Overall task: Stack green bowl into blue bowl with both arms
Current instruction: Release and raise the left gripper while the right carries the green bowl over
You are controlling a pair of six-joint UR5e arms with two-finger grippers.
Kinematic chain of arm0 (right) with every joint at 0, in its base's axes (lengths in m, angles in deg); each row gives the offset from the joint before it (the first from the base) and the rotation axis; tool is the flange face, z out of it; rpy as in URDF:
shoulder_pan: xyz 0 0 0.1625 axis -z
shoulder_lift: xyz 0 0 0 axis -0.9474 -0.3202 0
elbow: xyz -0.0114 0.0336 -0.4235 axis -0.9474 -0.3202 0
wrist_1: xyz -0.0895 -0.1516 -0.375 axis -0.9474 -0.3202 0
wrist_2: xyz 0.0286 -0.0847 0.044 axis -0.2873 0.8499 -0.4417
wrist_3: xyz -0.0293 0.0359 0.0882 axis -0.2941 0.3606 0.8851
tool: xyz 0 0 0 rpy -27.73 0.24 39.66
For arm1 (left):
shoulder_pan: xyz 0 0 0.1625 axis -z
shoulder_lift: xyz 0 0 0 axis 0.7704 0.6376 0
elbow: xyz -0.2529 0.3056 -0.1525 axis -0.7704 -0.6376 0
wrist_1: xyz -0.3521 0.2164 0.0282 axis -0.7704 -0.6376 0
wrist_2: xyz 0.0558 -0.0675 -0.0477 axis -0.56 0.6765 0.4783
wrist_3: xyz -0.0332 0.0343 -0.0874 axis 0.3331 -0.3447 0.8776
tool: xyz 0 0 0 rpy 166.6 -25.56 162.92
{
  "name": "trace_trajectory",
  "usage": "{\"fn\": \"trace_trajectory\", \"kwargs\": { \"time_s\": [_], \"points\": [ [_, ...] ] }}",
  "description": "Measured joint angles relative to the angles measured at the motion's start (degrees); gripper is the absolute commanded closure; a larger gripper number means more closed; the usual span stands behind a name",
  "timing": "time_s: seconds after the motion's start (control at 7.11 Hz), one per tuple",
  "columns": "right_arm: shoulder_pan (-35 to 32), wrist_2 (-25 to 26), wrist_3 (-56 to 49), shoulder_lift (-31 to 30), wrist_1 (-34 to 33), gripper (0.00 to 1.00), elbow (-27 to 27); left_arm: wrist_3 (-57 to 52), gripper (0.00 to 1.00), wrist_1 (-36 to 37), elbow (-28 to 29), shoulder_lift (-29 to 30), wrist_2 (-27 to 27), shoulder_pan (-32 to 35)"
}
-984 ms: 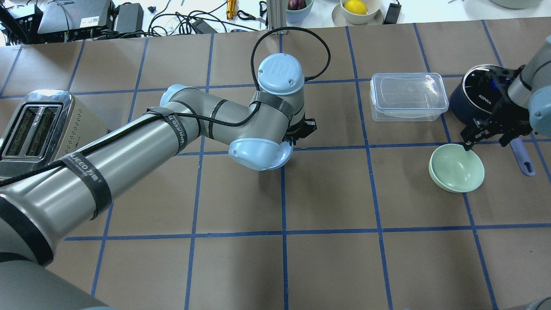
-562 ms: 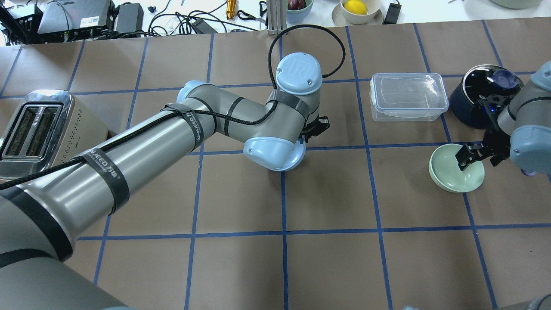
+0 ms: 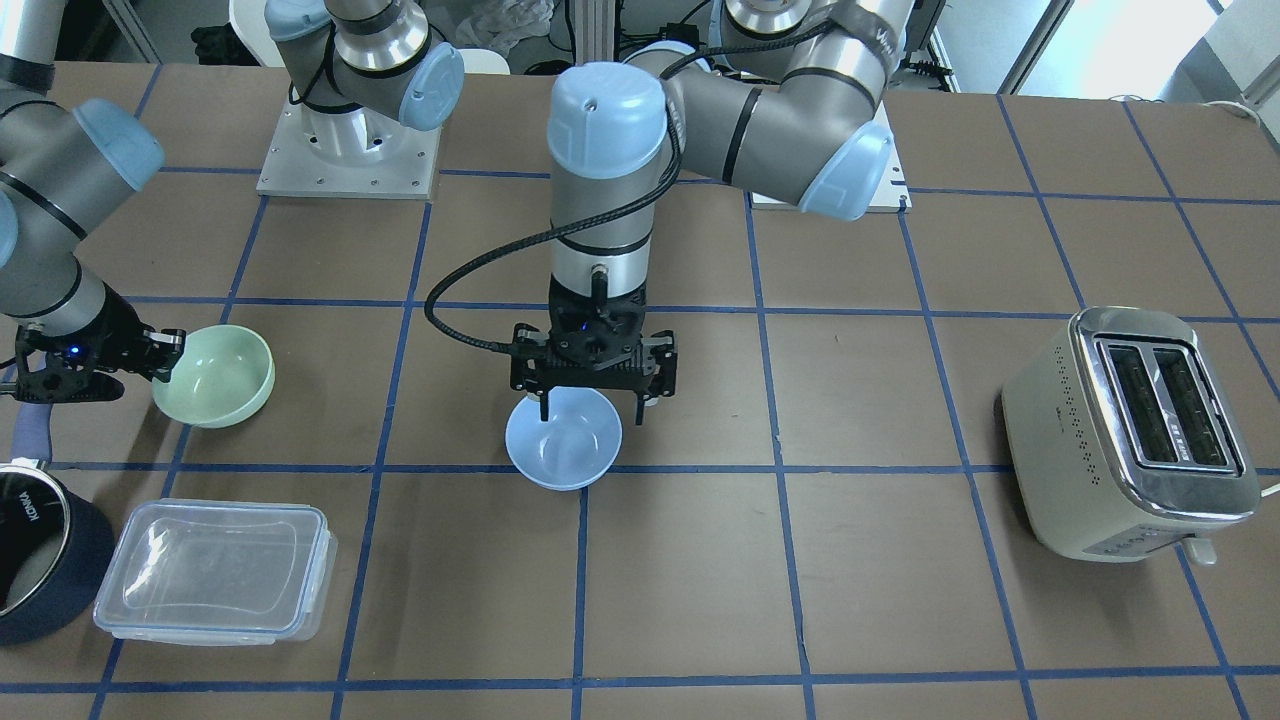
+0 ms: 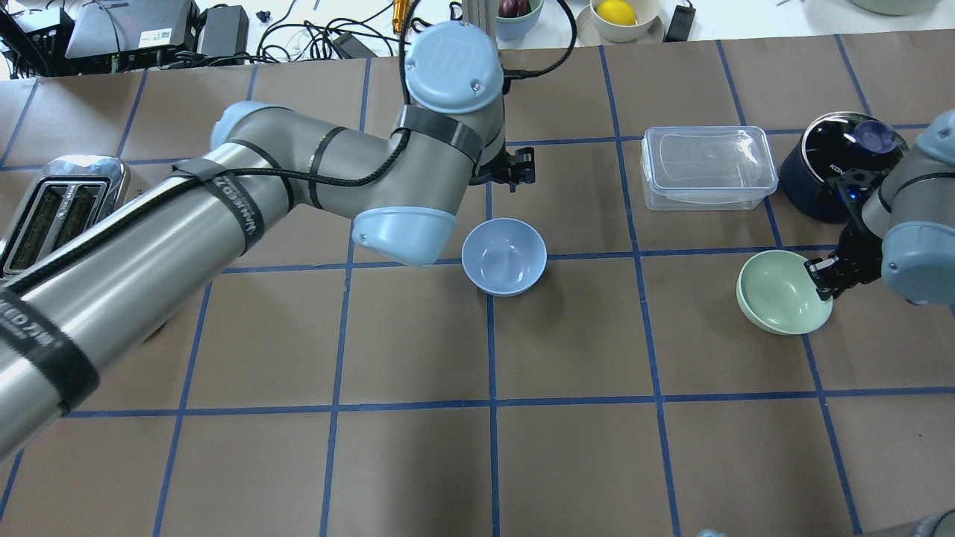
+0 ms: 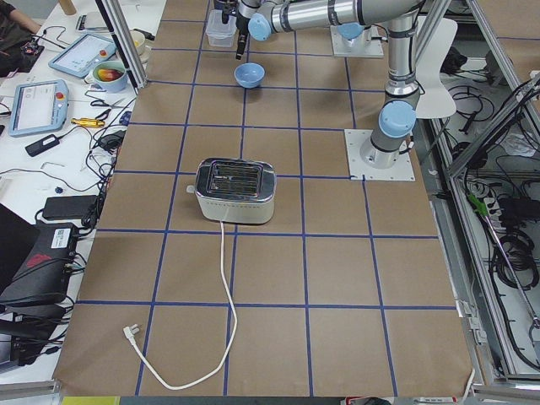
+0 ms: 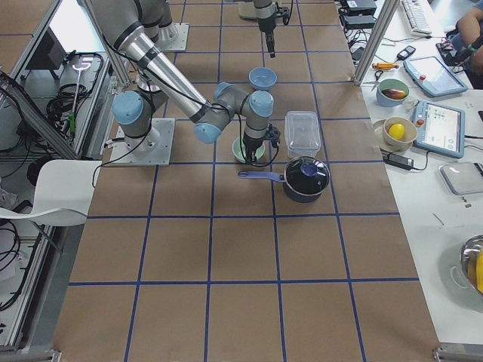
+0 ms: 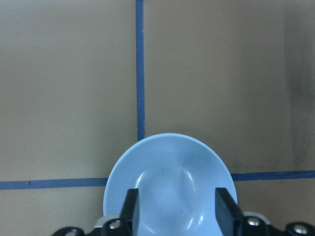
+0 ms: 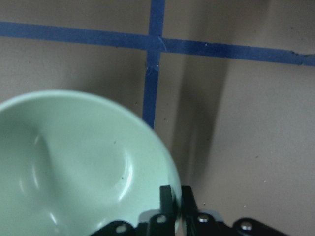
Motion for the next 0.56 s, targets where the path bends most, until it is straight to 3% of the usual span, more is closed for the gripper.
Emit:
{"fn": "trace_trajectory", "kwargs": {
  "time_s": [0.28, 0.56],
  "points": [
    [-1.21, -2.37, 4.47, -0.53, 3.48, 1.0, -2.84, -7.24, 0.0, -10.99, 0.25, -7.64, 0.44, -6.09],
    [-6.41, -5.78, 14.65, -0.71, 12.15, 1.0, -8.88, -16.65, 0.0, -20.86, 0.61, -14.7, 0.79, -14.67]
  ]
}}
